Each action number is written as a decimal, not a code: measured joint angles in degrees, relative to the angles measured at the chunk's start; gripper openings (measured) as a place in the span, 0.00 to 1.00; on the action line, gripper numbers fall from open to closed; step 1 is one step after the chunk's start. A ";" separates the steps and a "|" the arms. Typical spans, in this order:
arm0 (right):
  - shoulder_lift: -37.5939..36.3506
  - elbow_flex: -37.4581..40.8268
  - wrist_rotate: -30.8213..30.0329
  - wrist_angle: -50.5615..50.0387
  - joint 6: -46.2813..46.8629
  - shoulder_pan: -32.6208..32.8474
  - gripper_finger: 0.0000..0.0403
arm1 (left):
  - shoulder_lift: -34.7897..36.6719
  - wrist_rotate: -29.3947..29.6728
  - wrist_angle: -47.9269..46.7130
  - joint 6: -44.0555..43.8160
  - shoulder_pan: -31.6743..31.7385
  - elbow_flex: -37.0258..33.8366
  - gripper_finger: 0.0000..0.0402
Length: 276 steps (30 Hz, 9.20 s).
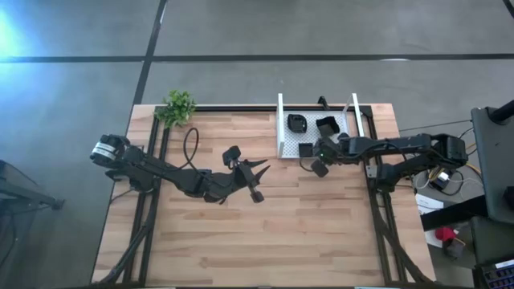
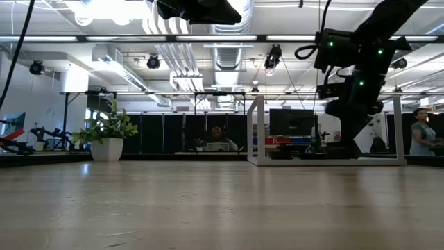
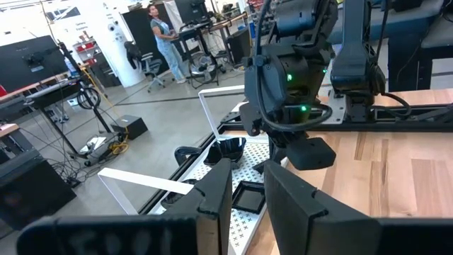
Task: Pick & Place Mini shaped plates
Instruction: Stack the square plate on top of the other square plates on the shelf, then return to Home Position
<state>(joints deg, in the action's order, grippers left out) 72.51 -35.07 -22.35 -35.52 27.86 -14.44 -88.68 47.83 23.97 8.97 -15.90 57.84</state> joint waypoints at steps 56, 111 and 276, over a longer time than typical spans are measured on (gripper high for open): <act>0.00 3.57 -2.11 19.55 -49.03 6.85 0.02 | 0.00 0.01 -2.12 -1.29 -0.01 0.00 0.20; 0.00 7.65 -3.30 26.89 -50.75 6.52 0.08 | 0.00 -0.23 -2.12 -3.17 -0.11 0.00 0.20; -71.65 33.29 5.90 35.00 -31.97 32.92 0.02 | 88.43 -18.36 -19.96 1.42 -8.83 -57.33 0.00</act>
<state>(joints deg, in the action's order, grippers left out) 0.86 -1.78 -16.46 -0.51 -4.11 18.48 -0.25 29.47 4.01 10.39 -24.73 0.51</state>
